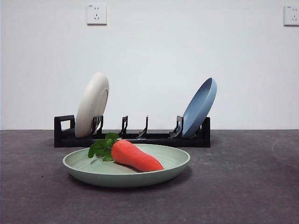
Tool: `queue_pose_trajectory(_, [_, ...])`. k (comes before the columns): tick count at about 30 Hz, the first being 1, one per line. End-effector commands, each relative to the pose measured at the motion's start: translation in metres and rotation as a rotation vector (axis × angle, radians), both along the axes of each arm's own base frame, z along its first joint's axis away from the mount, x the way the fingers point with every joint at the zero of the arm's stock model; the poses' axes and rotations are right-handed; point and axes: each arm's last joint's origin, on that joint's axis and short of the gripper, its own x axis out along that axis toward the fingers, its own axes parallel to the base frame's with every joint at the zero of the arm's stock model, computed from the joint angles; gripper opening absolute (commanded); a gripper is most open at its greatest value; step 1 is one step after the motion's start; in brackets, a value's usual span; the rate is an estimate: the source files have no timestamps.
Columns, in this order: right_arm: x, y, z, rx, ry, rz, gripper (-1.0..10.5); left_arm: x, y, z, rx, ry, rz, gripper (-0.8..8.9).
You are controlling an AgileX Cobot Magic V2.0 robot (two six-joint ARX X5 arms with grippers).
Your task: Take the green plate from the plate rack,put the plate on the table,take the carrot from the table,put the carrot in the plate
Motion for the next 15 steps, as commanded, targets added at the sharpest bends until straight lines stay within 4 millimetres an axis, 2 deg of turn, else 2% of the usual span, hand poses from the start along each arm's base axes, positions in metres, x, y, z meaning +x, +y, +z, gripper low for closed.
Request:
queue_pose_trajectory(1, [-0.0001, 0.0001, -0.0004, 0.000, -0.004, 0.001, 0.0, 0.0005, 0.0004, -0.0110, -0.059, 0.052, 0.014, -0.03])
queue_pose_trajectory(15, [-0.0002, 0.0001, -0.0005, -0.001, -0.003, 0.001, 0.0, 0.0007, 0.0005, -0.0102, -0.070, 0.043, 0.019, -0.03])
